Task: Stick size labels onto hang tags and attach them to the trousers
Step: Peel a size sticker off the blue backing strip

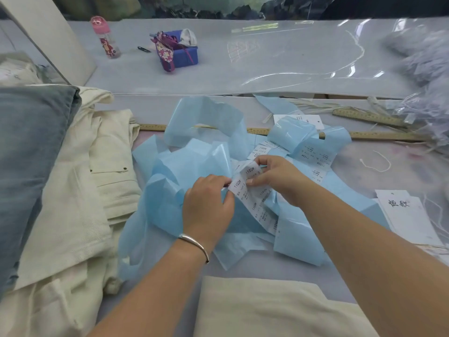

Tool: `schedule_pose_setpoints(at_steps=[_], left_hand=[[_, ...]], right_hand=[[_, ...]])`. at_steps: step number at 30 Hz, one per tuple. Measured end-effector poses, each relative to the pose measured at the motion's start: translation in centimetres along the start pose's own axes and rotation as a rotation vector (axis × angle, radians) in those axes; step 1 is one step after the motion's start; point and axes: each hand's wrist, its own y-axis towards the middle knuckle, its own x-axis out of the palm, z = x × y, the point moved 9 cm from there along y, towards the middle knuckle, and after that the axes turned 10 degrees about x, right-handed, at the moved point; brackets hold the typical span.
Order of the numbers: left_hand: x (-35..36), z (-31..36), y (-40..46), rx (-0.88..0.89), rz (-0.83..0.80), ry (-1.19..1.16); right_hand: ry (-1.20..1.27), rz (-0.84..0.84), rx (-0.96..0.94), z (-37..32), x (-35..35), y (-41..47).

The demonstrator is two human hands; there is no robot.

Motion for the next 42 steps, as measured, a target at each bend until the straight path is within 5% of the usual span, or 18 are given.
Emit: schedule_pose_setpoints(at_steps=[9,17,26,33,42], left_hand=[[-3.2,2.7,0.8,0.093,0.198,-0.044],[-3.2,3.4,1.3,0.199,0.192,0.127],[-3.3,3.2,1.5,0.148,0.219,0.051],[-3.4,4.2,0.9,0.322,0.294,0.118],[-10.8,5.3,-1.5,0.391,0.456,-0.105]], right_hand=[[0.159,-0.066,0.026,-1.2,0.1,-0.9],[0.169,-0.056,0.052,-2.1,-0.3,-1.0],[0.083,-0.04,0.028,-2.8,-1.1,-1.3],[0.149,0.059,0.02,-2.4,-1.5,-0.9],[0.225,0.342,0.02,-1.1,-3.1,-0.1]])
